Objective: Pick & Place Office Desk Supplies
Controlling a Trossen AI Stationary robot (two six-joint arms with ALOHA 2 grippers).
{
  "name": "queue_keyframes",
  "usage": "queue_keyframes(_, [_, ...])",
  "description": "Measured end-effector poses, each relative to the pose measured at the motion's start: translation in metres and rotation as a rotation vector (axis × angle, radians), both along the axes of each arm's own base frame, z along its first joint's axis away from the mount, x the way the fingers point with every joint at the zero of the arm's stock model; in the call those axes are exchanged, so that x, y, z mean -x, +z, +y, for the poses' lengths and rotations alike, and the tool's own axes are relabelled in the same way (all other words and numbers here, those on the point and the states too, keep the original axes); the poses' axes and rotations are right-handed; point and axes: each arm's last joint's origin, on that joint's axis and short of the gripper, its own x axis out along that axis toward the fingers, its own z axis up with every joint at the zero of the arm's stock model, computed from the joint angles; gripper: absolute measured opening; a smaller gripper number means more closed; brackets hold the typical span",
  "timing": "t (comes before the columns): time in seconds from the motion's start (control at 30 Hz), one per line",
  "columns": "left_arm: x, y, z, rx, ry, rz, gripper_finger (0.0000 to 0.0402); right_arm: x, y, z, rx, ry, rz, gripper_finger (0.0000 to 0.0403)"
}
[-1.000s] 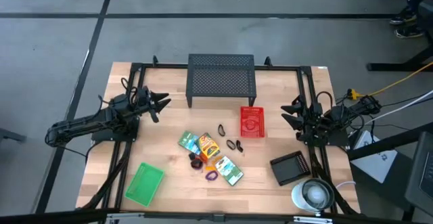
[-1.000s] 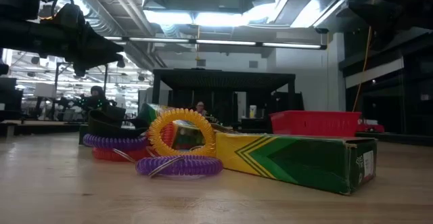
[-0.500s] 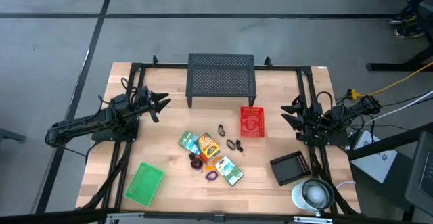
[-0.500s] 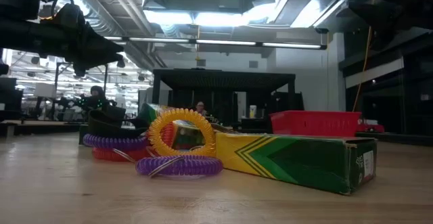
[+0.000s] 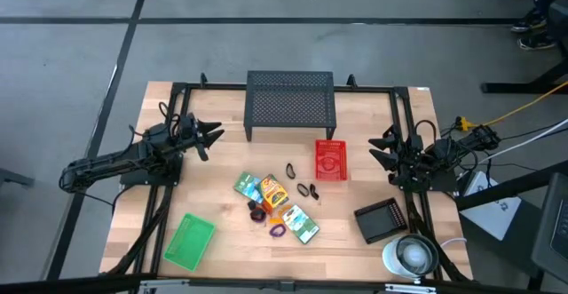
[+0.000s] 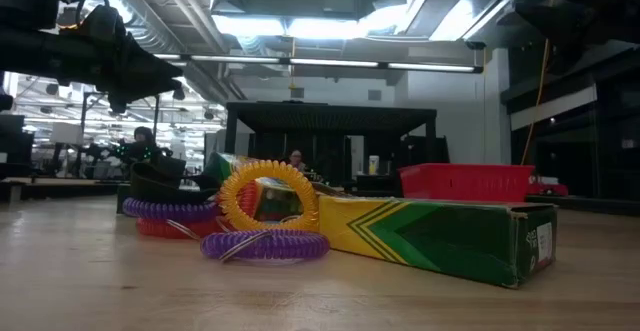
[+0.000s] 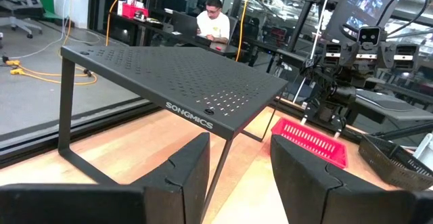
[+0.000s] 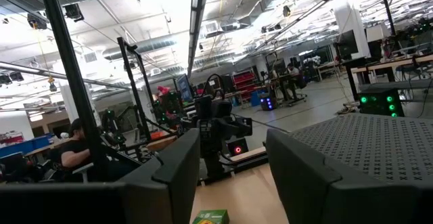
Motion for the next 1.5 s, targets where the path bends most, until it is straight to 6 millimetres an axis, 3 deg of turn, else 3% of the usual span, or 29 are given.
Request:
queue_keyframes(0.73, [0.0, 0.0, 0.0, 0.003, 0.0, -0.002, 0.0153, 0.0002, 0.0004, -0.0001, -0.008, 0.0, -0.006, 0.0172])
queue_keyframes(1.0, [0.0031, 0.0018, 0.0047, -0.044, 0.191, 0.007, 0.0153, 0.0001, 0.0011, 0.0024, 0.032, 0.08, -0.021, 0.0172])
queue_keyframes(1.5, [0.0029, 0.0041, 0.0047, -0.012, 0.192, -0.042, 0.0153, 0.0, 0.0002, 0.0008, 0.1, -0.004, 0.006, 0.0172])
